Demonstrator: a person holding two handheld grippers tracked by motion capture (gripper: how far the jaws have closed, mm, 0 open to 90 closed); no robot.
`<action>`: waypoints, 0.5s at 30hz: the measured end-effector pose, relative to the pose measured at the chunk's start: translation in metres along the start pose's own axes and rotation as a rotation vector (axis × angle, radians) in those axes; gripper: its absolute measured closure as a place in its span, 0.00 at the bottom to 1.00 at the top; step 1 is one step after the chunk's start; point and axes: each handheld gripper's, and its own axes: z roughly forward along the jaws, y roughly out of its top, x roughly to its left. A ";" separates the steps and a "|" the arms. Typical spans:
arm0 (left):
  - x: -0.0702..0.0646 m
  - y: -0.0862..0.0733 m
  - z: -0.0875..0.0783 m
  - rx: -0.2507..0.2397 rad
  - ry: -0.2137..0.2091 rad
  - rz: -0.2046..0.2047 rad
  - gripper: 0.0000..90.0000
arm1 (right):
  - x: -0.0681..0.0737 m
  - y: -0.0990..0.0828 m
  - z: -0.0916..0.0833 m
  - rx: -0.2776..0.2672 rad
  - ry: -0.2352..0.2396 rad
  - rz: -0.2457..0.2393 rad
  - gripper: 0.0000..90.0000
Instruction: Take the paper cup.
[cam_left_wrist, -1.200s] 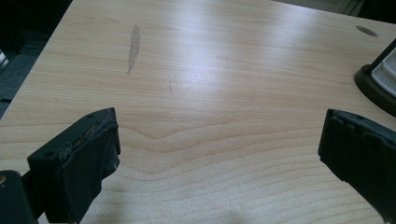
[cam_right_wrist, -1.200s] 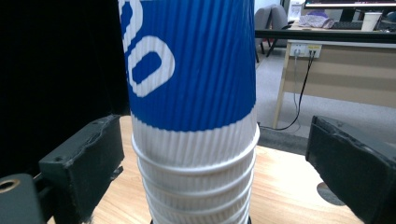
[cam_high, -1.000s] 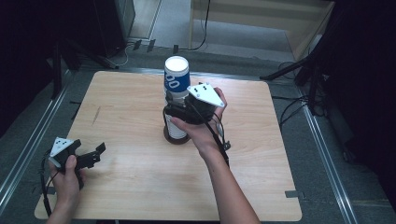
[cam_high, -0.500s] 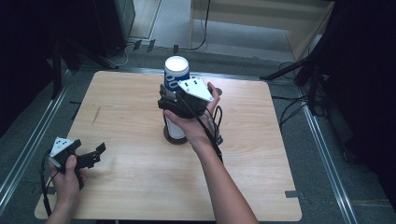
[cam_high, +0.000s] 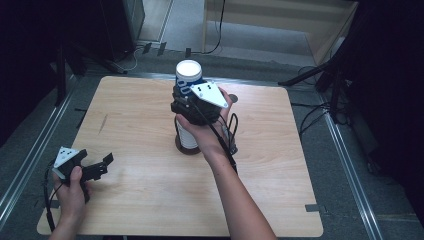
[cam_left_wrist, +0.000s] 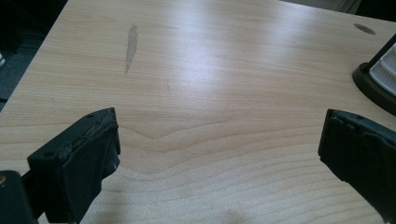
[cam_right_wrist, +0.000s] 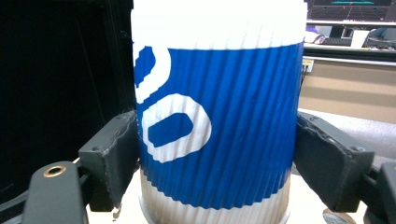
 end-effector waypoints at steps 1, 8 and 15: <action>0.000 0.000 0.000 -0.002 0.001 -0.003 0.00 | 0.000 0.001 0.000 -0.004 -0.001 -0.003 0.22; 0.000 0.000 0.000 0.002 -0.002 0.000 0.00 | 0.001 0.002 0.001 -0.009 0.010 -0.011 0.23; 0.000 0.000 0.000 0.002 -0.004 0.000 0.00 | 0.002 0.004 0.002 -0.021 0.010 -0.003 0.24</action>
